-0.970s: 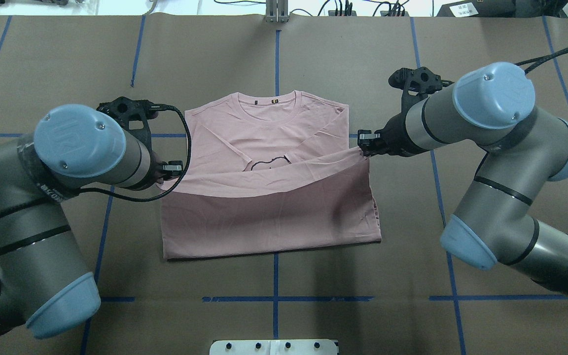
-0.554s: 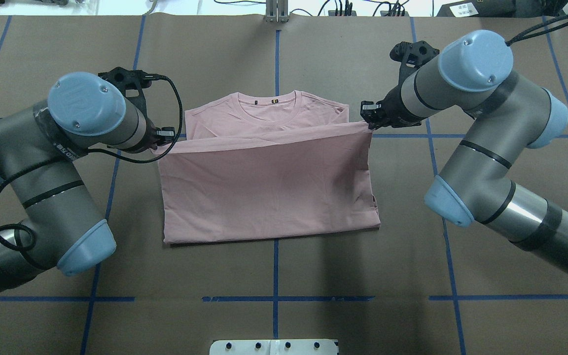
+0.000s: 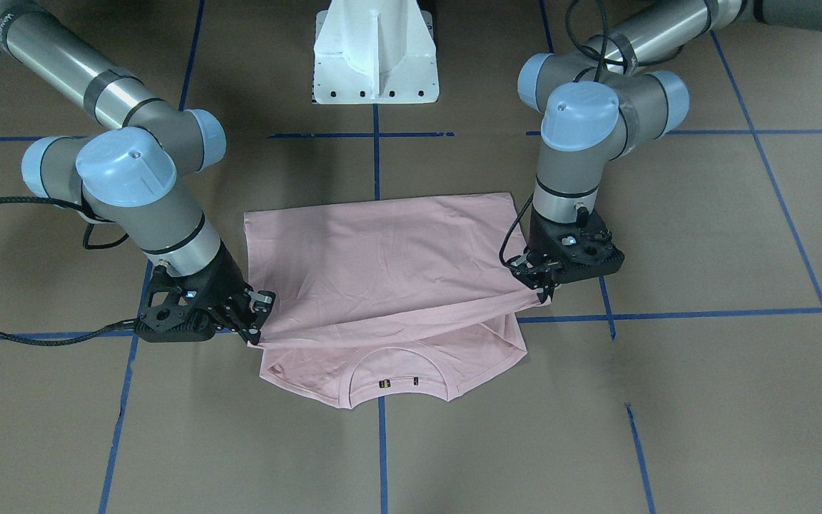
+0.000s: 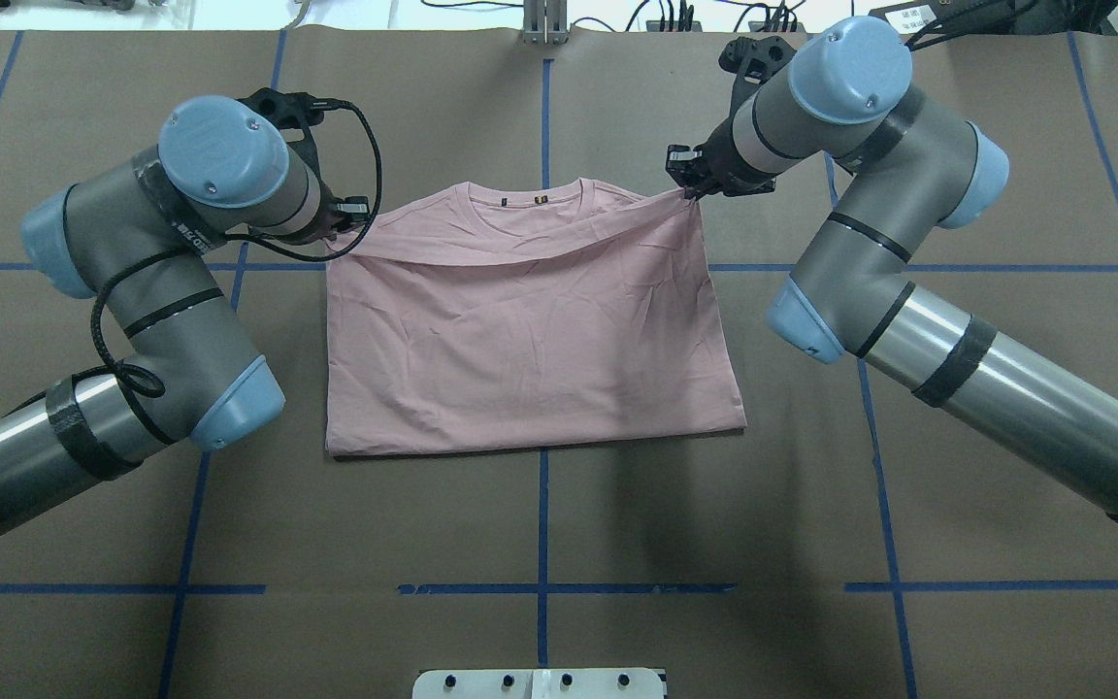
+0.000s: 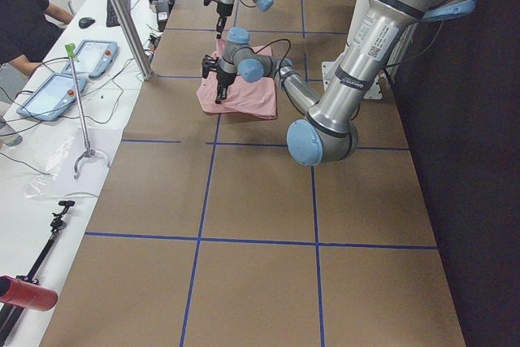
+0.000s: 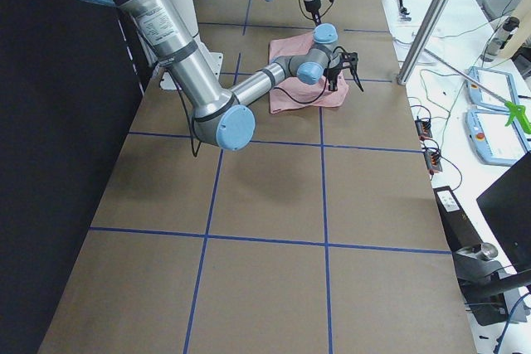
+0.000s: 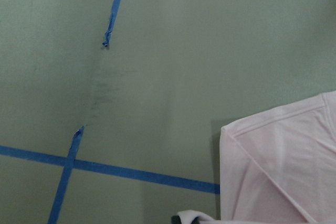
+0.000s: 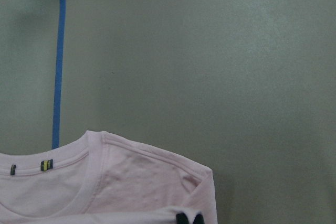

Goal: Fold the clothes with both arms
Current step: 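Lower the hem at the collar and open both grippers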

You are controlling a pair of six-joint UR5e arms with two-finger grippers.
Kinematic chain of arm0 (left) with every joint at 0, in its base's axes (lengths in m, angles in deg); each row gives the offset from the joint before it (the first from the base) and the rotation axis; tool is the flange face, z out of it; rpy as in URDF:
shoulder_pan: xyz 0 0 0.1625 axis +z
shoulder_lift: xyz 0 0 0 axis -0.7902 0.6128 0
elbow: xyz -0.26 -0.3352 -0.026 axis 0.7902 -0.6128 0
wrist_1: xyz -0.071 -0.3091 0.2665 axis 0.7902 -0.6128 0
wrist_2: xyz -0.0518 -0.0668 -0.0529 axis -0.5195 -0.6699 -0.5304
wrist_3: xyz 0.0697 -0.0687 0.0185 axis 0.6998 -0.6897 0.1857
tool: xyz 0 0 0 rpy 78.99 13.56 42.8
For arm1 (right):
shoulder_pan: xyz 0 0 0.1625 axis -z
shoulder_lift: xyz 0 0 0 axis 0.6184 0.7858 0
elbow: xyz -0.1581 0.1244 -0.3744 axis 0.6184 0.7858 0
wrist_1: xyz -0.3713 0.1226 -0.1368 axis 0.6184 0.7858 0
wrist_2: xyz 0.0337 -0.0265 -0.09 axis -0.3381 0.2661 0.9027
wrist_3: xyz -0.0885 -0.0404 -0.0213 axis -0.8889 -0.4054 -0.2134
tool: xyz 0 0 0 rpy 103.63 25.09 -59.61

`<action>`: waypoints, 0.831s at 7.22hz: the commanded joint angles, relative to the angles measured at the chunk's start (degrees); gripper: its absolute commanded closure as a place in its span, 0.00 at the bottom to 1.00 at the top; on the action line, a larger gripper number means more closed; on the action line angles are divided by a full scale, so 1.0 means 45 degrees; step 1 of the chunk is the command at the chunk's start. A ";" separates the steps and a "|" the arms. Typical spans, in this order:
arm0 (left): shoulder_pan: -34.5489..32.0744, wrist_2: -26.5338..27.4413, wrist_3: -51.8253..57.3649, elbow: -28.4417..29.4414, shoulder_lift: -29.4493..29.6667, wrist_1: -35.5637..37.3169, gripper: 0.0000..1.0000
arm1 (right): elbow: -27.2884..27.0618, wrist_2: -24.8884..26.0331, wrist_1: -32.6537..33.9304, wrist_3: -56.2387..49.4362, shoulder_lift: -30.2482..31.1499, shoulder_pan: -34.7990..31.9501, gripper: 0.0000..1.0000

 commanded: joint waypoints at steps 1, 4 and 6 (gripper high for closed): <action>-0.0011 -0.0005 -0.0018 0.0525 0.0162 -0.0347 1.00 | 0.0499 0.0033 -0.0143 -0.0037 -0.0278 0.0005 1.00; -0.0030 0.0015 0.0040 0.0622 0.0143 -0.0347 1.00 | 0.0577 0.0033 -0.0124 -0.0037 -0.0239 -0.0072 1.00; -0.0011 -0.0005 0.0021 0.0701 0.0201 -0.0367 1.00 | 0.0616 0.0033 -0.0143 -0.0037 -0.0278 -0.0073 1.00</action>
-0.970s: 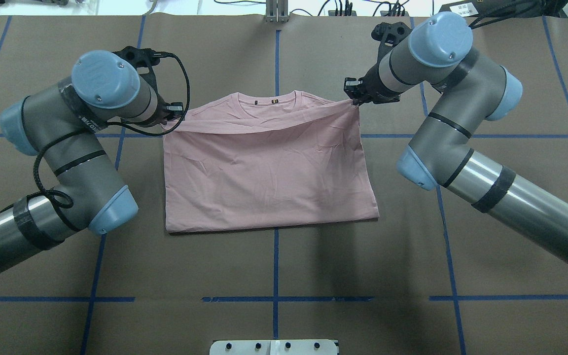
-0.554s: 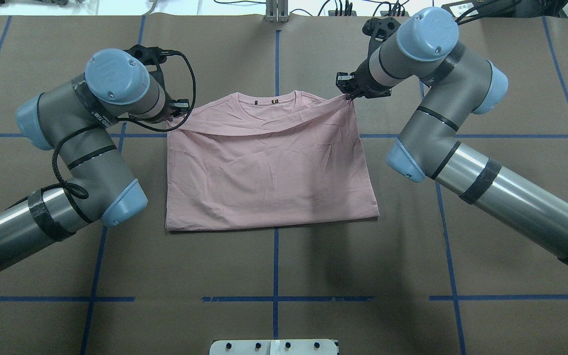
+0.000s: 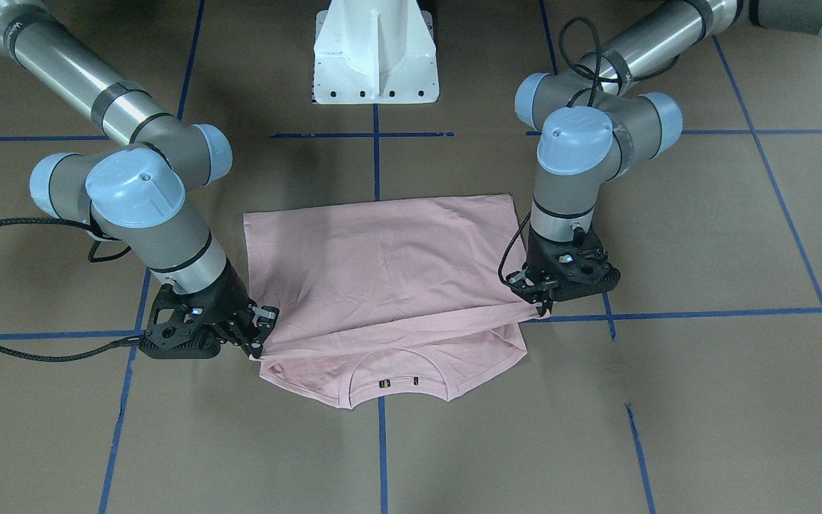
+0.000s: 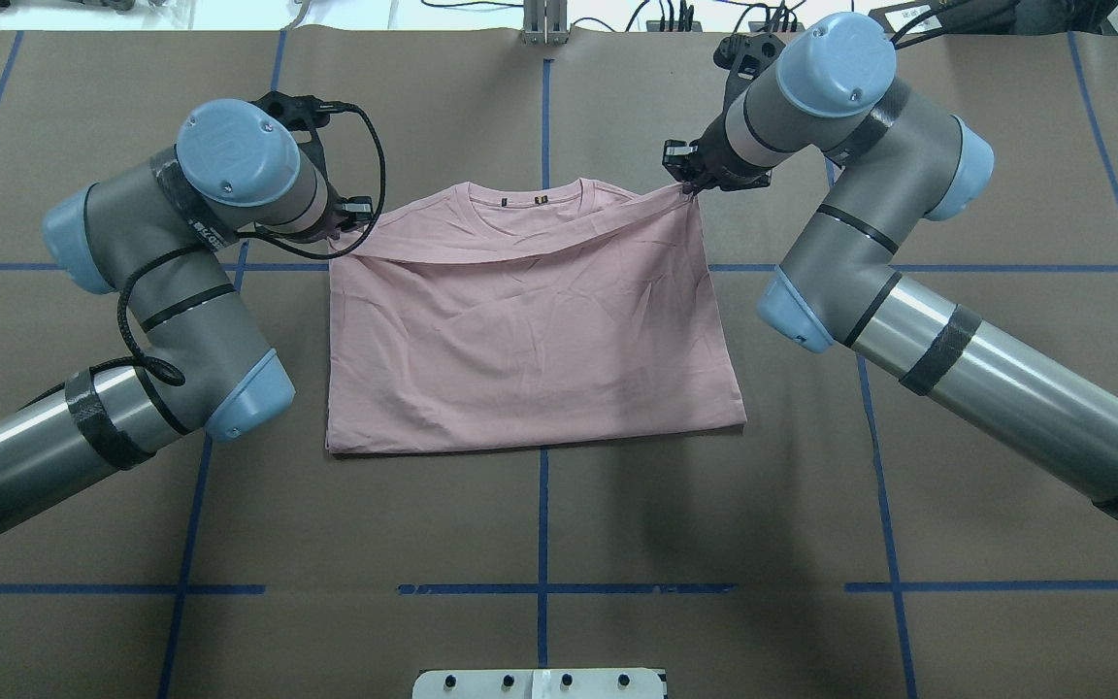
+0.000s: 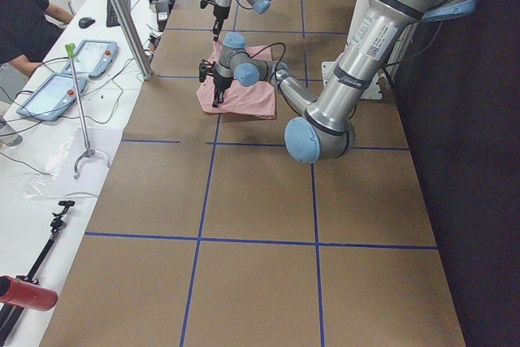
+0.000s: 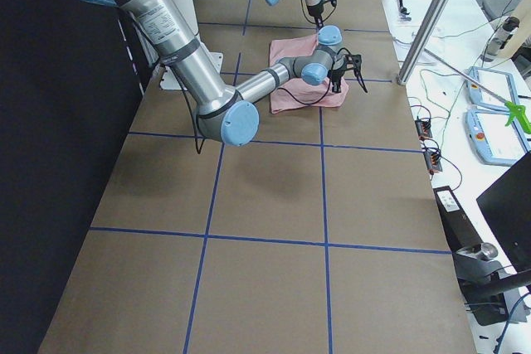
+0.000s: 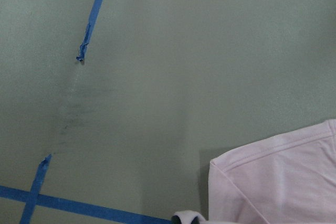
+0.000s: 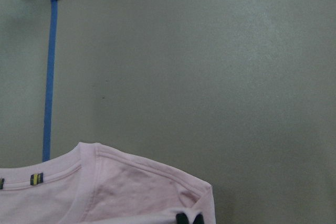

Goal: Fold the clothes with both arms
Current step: 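Lower the hem at the collar and open both grippers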

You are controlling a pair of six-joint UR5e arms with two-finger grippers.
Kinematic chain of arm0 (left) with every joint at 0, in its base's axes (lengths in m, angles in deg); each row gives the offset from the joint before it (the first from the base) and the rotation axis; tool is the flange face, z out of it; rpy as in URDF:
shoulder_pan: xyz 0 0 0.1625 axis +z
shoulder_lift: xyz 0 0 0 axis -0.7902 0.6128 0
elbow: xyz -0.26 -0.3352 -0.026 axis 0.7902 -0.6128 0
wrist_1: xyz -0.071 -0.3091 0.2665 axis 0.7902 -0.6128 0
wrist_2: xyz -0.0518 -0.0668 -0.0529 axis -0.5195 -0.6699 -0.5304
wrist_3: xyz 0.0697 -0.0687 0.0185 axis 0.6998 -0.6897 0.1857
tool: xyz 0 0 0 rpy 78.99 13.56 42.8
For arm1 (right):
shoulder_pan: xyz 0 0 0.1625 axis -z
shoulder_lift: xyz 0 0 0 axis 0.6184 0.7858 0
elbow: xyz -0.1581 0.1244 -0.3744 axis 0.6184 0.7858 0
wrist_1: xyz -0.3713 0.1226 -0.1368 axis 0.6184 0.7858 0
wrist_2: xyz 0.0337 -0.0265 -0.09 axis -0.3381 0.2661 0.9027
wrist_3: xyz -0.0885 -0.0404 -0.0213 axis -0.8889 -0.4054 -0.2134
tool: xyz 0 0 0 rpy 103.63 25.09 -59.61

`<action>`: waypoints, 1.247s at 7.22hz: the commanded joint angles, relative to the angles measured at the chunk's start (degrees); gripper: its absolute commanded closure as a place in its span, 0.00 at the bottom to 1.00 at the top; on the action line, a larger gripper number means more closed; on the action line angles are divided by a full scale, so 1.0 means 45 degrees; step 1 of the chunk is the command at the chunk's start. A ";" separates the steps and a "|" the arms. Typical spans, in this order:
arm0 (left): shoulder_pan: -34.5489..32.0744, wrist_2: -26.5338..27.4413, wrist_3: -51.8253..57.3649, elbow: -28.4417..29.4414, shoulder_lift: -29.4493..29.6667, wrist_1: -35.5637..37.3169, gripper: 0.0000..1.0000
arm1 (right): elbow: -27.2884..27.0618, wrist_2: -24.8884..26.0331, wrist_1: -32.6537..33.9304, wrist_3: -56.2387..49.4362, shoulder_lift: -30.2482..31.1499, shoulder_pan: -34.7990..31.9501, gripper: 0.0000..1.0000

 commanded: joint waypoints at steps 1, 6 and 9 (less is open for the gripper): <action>0.0006 -0.0014 -0.0014 0.0029 0.0092 0.0004 1.00 | -0.0003 -0.0019 -0.0024 0.0019 -0.0049 0.0028 1.00; 0.0084 0.0044 -0.0464 0.0146 0.0093 -0.0132 0.00 | 0.0055 -0.0039 -0.0513 0.0000 0.0302 0.0029 0.00; 0.0084 -0.0014 -0.0503 0.0049 0.0132 -0.0074 0.00 | -0.0158 -0.0195 -0.0552 0.0039 0.0419 0.0009 0.00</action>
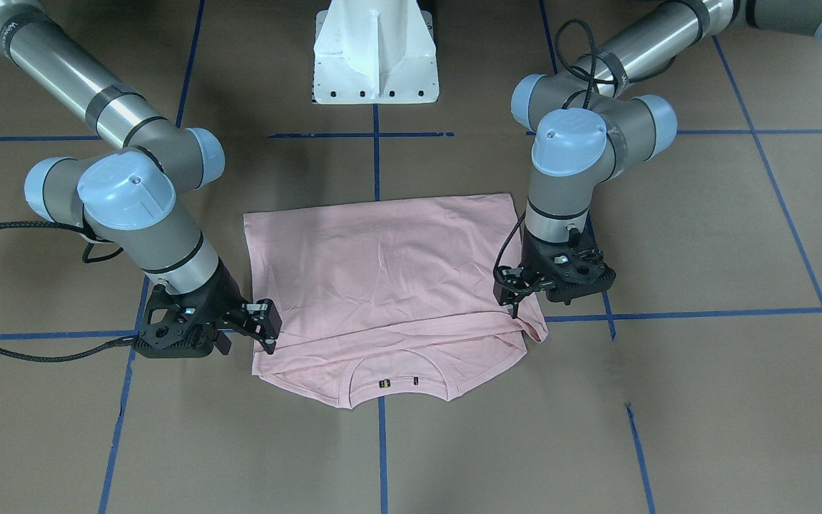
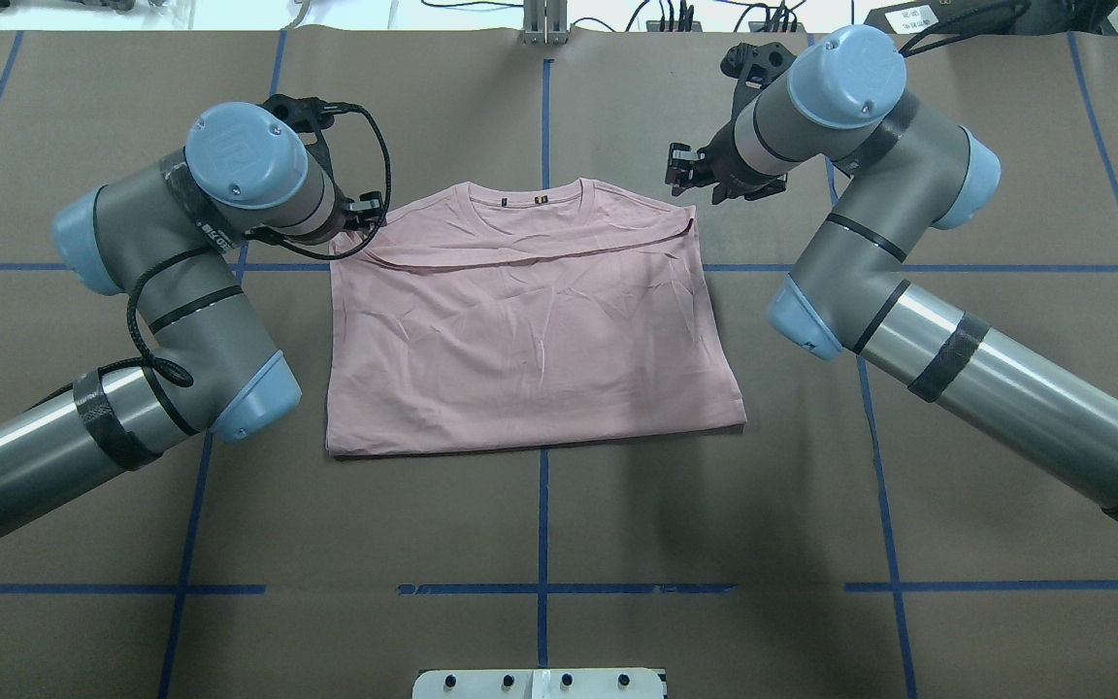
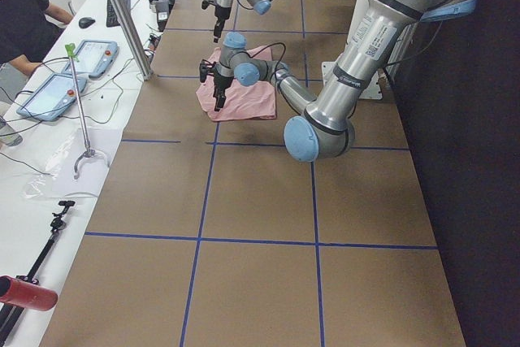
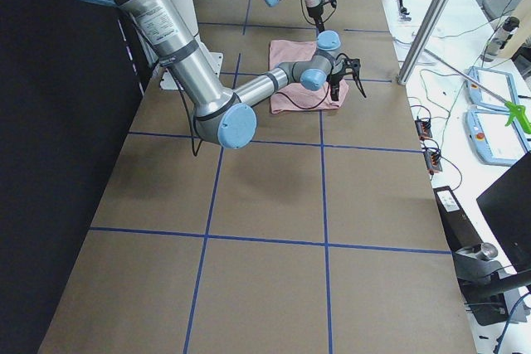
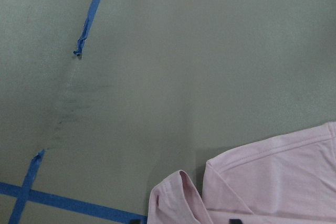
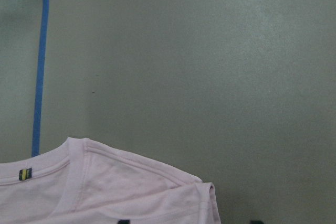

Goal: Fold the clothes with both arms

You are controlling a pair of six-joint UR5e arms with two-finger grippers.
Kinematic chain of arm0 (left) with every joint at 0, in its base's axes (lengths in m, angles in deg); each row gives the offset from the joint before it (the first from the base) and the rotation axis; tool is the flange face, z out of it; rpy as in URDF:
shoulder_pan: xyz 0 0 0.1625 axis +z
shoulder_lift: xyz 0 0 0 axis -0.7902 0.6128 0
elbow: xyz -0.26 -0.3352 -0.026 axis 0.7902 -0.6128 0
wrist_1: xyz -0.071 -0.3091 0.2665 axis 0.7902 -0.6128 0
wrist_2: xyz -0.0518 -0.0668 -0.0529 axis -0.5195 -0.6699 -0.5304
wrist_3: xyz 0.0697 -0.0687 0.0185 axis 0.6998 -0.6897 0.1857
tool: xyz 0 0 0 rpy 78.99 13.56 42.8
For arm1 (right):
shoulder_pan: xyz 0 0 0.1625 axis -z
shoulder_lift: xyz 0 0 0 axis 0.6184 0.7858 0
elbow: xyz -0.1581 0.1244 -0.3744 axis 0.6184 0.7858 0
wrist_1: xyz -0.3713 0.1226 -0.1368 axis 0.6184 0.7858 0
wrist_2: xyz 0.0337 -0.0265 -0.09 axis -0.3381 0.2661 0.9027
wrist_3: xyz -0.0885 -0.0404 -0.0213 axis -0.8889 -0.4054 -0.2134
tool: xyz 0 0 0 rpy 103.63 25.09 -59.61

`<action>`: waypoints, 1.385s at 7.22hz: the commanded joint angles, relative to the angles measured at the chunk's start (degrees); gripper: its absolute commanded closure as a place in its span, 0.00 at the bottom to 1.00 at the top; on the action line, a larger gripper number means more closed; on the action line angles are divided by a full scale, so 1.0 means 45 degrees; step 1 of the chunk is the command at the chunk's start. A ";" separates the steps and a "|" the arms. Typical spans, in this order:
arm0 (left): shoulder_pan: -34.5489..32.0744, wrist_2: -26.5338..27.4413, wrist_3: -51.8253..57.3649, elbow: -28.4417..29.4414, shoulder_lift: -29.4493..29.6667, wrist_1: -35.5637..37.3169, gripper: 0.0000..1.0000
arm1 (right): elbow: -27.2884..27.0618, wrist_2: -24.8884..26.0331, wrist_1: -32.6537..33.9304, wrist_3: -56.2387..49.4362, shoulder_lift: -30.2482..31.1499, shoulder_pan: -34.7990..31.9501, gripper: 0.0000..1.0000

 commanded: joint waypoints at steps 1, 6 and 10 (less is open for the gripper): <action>0.0001 -0.0051 -0.0031 -0.0134 0.0113 0.0118 0.00 | -0.0960 -0.0173 0.0074 0.0215 0.0467 0.0442 0.00; 0.0430 -0.0090 -0.1182 -0.0602 0.0153 0.0099 0.00 | -0.4288 -0.0096 0.1577 0.1502 0.3243 0.2319 0.00; 0.0645 -0.0071 -0.1613 -0.0837 0.0134 0.0119 0.00 | -0.4366 -0.0271 0.1638 0.1525 0.3752 0.2556 0.01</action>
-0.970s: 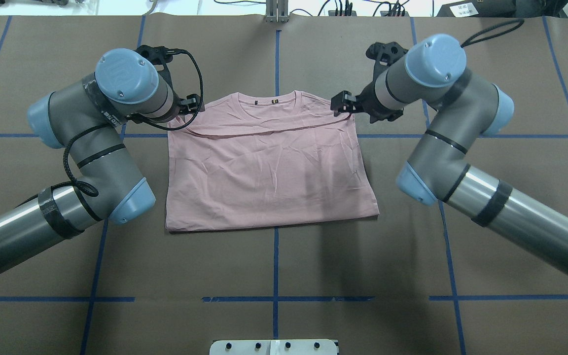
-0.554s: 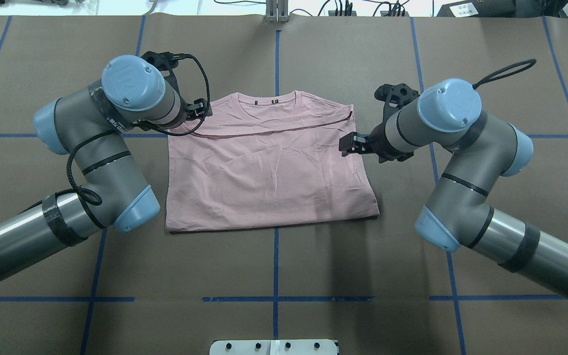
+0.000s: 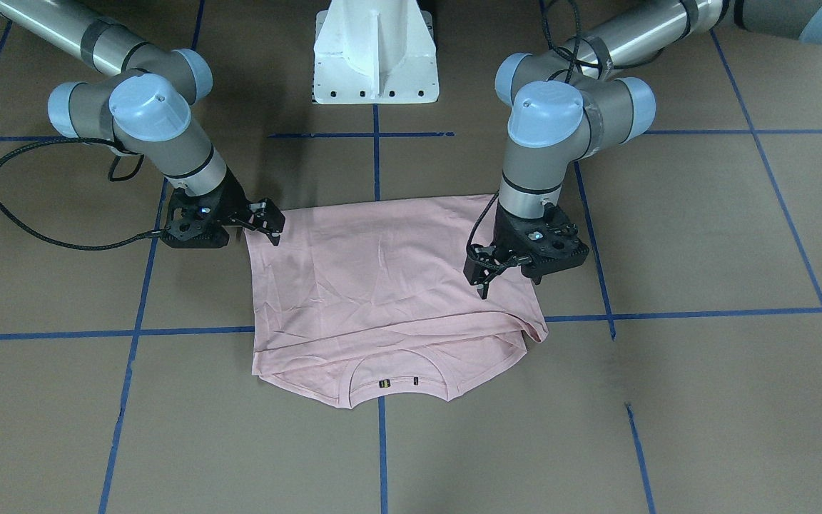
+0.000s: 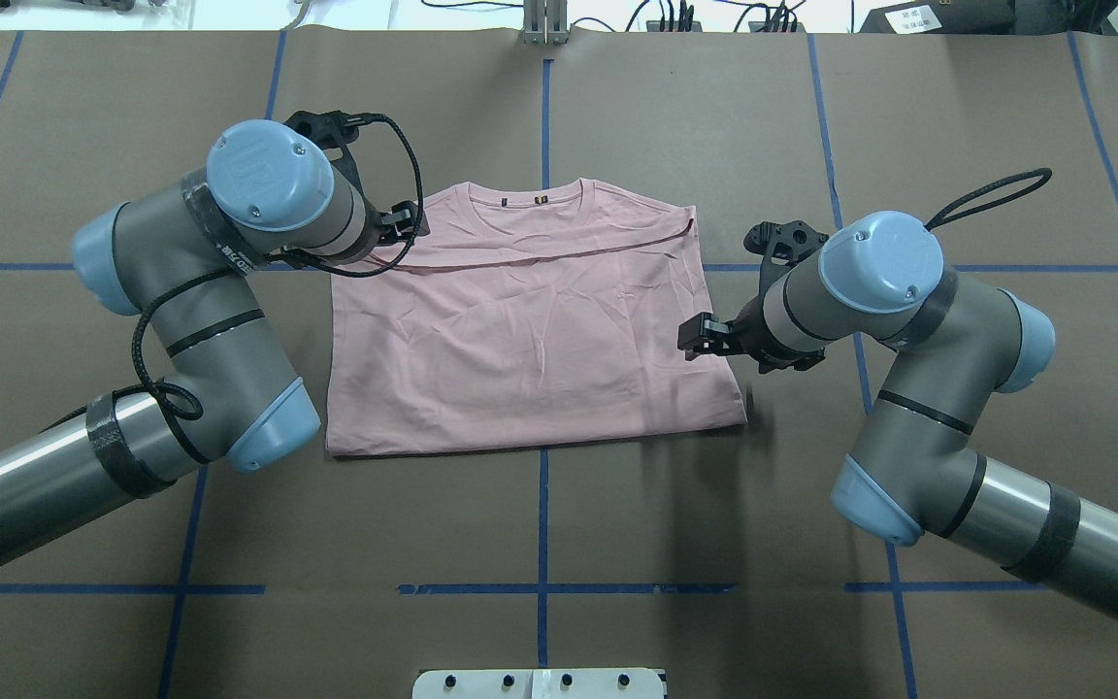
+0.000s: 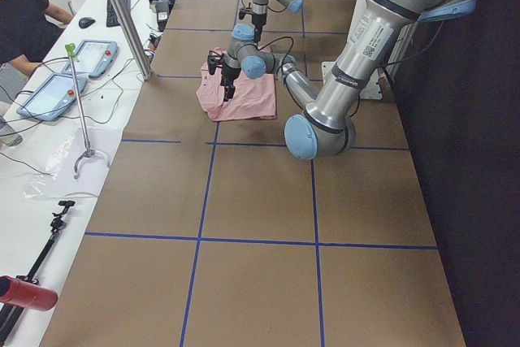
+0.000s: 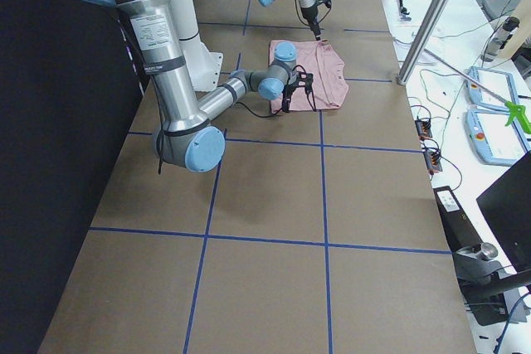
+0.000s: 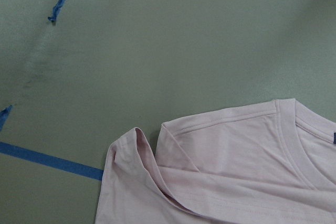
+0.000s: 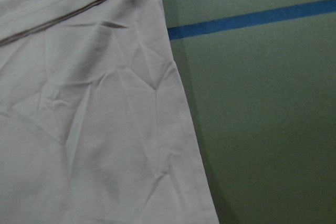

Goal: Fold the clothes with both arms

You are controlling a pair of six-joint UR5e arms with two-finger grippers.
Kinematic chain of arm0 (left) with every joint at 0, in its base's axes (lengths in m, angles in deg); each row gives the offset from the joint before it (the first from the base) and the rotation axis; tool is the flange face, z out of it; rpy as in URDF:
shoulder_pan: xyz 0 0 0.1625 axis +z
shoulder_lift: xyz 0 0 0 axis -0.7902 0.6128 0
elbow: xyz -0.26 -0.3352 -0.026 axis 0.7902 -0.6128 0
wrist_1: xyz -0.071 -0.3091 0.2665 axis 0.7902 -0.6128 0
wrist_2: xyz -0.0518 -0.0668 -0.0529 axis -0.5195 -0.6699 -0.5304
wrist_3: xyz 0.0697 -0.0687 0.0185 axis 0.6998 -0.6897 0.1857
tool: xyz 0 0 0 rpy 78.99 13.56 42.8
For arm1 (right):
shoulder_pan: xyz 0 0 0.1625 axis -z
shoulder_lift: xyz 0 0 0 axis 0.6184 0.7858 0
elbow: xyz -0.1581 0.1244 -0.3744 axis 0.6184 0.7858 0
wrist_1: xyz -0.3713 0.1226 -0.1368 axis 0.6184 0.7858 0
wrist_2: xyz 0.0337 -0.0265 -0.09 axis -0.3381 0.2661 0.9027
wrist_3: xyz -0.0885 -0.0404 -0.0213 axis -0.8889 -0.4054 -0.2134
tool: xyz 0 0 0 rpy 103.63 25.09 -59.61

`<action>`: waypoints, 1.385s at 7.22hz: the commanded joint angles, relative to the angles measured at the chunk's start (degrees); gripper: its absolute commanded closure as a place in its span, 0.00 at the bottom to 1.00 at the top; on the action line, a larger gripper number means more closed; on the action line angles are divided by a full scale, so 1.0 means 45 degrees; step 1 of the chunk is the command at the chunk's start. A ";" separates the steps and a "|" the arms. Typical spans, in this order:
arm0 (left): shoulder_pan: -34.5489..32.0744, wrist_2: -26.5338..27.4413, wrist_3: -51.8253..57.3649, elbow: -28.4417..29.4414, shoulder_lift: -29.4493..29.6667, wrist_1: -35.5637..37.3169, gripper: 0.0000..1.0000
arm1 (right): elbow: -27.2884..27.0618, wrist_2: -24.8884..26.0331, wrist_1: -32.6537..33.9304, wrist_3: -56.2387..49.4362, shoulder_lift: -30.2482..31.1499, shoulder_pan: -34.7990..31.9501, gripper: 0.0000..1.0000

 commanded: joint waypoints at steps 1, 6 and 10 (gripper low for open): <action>0.0055 0.0001 -0.0081 -0.0062 -0.0014 0.0002 0.00 | -0.0035 -0.0069 0.0013 0.0008 0.0160 0.0231 0.01; 0.0075 -0.0019 -0.0062 -0.0316 -0.0111 0.0002 0.00 | -0.0054 -0.0420 0.0033 -0.0012 0.0297 0.0428 0.94; 0.0210 -0.0019 -0.0101 -0.0355 -0.0092 0.0002 0.00 | -0.1316 -0.0421 0.1491 -0.0109 0.0665 0.0486 1.00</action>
